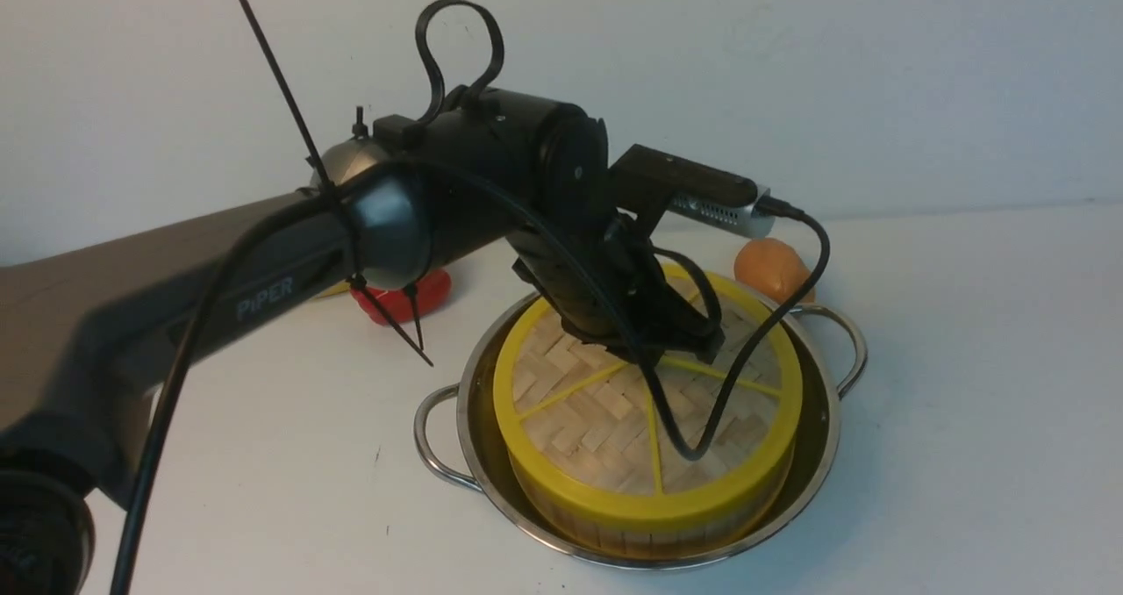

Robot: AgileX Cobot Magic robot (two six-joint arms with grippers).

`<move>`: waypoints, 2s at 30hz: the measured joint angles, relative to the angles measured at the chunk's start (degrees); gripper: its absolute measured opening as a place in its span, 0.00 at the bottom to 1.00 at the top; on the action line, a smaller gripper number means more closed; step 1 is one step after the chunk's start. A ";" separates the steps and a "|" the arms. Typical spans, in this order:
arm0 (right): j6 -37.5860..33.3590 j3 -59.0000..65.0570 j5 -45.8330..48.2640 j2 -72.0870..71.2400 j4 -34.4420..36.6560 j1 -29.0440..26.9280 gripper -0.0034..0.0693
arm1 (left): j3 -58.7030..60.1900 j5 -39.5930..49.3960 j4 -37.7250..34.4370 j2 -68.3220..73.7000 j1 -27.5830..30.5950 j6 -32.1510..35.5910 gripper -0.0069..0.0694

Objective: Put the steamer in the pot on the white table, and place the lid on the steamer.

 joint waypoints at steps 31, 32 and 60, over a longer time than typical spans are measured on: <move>0.00 0.00 0.00 0.00 -0.12 0.00 0.52 | 0.00 -0.65 3.08 0.02 -0.58 0.19 0.36; 0.00 0.00 0.00 0.00 -0.12 0.00 0.52 | 0.00 -0.65 3.12 0.02 -0.58 0.19 0.40; -0.23 1.11 -0.29 -1.39 -5.22 6.91 0.38 | -5.23 21.84 22.14 -35.26 -0.62 0.66 0.06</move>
